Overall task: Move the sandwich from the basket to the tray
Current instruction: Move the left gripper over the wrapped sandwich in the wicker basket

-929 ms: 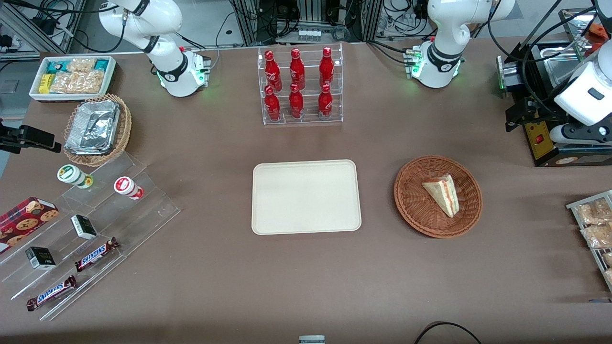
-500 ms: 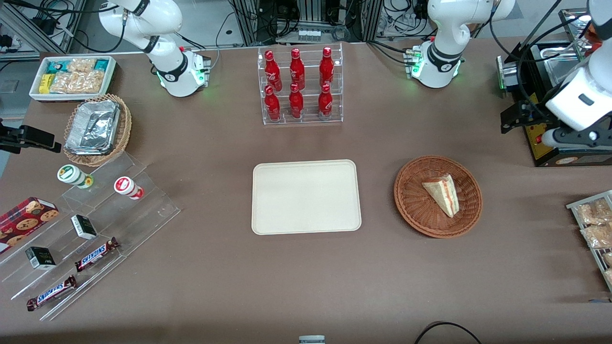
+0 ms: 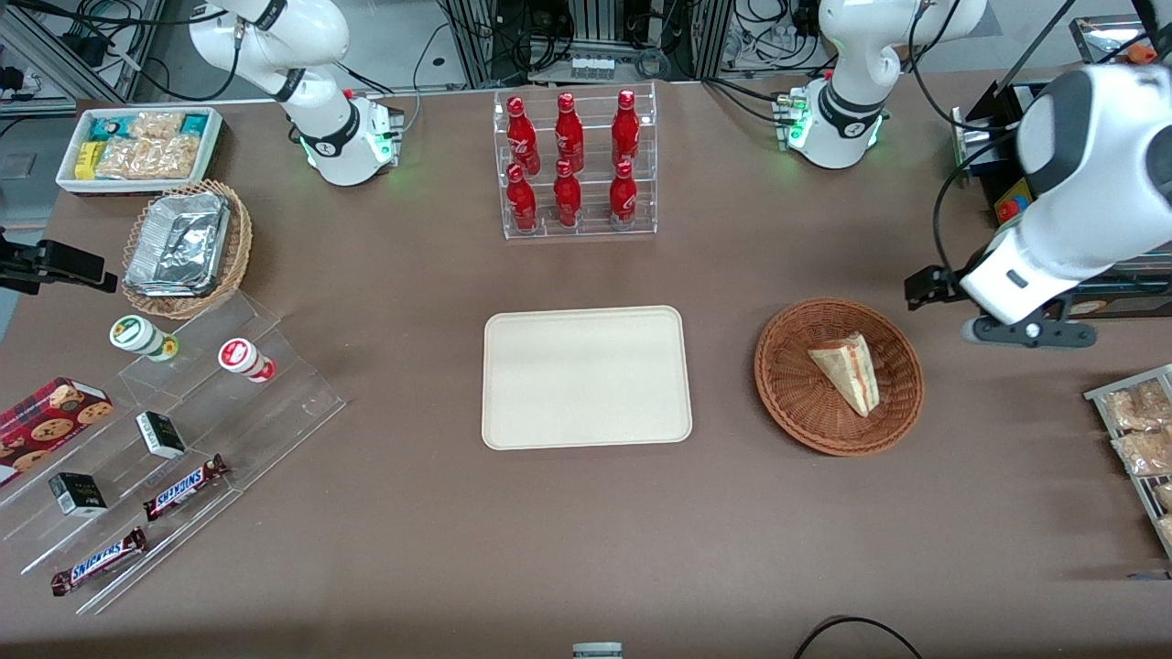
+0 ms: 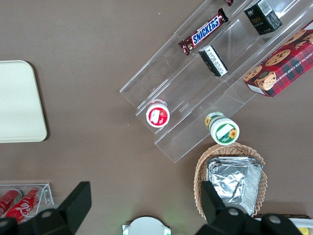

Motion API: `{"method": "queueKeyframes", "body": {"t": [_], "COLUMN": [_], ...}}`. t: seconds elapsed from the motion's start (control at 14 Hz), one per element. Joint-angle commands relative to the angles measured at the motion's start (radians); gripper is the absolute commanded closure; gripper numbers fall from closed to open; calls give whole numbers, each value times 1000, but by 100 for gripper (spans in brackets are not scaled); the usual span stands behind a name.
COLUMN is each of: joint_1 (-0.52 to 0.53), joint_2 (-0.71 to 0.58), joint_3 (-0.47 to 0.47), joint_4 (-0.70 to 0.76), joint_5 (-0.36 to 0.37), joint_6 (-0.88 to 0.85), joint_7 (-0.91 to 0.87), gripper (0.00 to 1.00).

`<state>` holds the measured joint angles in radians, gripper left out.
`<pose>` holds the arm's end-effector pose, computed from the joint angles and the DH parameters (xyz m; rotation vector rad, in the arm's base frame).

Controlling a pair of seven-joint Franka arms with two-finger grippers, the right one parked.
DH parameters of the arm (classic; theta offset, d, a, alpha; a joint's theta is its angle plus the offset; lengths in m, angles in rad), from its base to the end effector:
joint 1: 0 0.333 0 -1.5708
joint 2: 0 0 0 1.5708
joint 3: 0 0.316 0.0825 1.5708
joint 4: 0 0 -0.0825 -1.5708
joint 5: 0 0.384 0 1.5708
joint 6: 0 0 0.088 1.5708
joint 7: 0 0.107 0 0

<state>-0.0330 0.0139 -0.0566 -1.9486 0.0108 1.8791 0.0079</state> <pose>0.5499 -0.0485 0.4635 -3.1221 0.1582 0.1297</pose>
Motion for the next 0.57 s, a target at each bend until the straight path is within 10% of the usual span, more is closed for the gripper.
{"method": "queueKeyframes", "body": {"t": [0.0, 0.5], "joint_1": [-5, -39], "joint_2": [-55, -38], "joint_3": [1, -3], "joint_4": [-183, -373], "joint_5": [9, 11], "joint_6": [189, 510], "joint_7": [-34, -487], "gripper": [0, 0]}}
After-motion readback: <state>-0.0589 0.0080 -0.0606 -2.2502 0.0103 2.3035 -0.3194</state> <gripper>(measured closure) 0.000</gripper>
